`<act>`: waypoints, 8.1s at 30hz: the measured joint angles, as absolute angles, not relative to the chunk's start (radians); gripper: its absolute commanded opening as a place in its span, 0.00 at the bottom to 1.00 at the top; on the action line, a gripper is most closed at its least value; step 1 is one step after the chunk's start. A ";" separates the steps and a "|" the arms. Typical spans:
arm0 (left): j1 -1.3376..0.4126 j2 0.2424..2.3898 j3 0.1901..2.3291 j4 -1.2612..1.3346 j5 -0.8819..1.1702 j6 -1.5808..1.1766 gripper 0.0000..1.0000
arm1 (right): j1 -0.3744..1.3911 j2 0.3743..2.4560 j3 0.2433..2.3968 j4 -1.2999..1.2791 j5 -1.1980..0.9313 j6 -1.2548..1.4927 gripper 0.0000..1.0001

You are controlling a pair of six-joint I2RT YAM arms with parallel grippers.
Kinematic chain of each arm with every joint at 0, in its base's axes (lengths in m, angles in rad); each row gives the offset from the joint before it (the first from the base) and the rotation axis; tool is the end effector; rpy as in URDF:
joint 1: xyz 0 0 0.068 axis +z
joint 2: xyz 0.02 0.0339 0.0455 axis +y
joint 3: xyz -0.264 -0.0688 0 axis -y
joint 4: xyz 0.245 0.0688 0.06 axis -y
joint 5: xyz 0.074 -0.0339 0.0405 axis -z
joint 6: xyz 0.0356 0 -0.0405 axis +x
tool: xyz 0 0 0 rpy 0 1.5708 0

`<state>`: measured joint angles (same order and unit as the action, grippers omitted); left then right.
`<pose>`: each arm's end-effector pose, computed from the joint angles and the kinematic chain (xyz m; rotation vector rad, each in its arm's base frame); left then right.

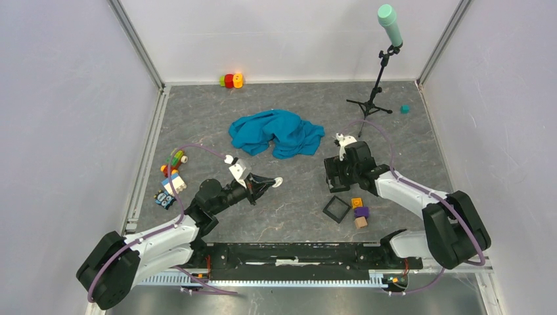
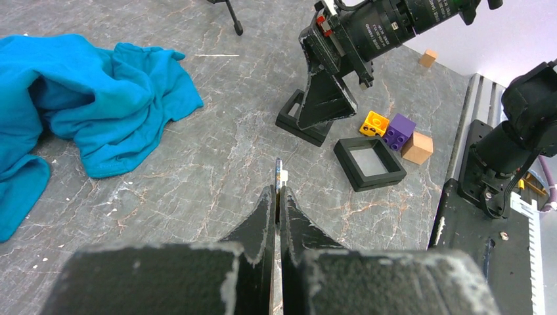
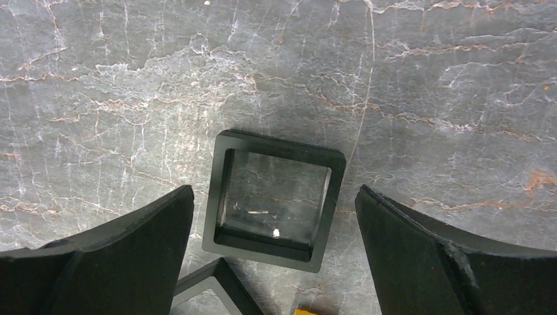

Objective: Remove the brooch from the garment

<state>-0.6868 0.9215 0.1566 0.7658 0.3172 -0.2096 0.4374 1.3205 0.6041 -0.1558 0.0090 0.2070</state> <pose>0.1372 -0.1268 0.1975 0.6390 1.5227 -0.9423 0.2259 0.1053 0.1697 -0.2790 2.4465 0.2735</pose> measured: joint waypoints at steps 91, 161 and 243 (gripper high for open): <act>-0.955 1.211 0.091 1.034 0.195 0.655 0.02 | 0.494 1.467 0.615 0.179 -0.777 0.554 0.66; -1.113 1.379 0.198 0.958 0.058 0.925 0.43 | 0.500 1.464 0.568 0.329 -0.864 0.682 0.55; -0.393 1.361 0.685 0.214 -0.079 -0.557 0.76 | 0.494 1.673 1.100 0.010 -0.176 0.112 0.74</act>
<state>-0.3931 1.3605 0.6846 0.2138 -0.0792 -0.5571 0.4938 1.6733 1.1004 0.0101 -0.1761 0.1120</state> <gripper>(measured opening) 0.758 0.764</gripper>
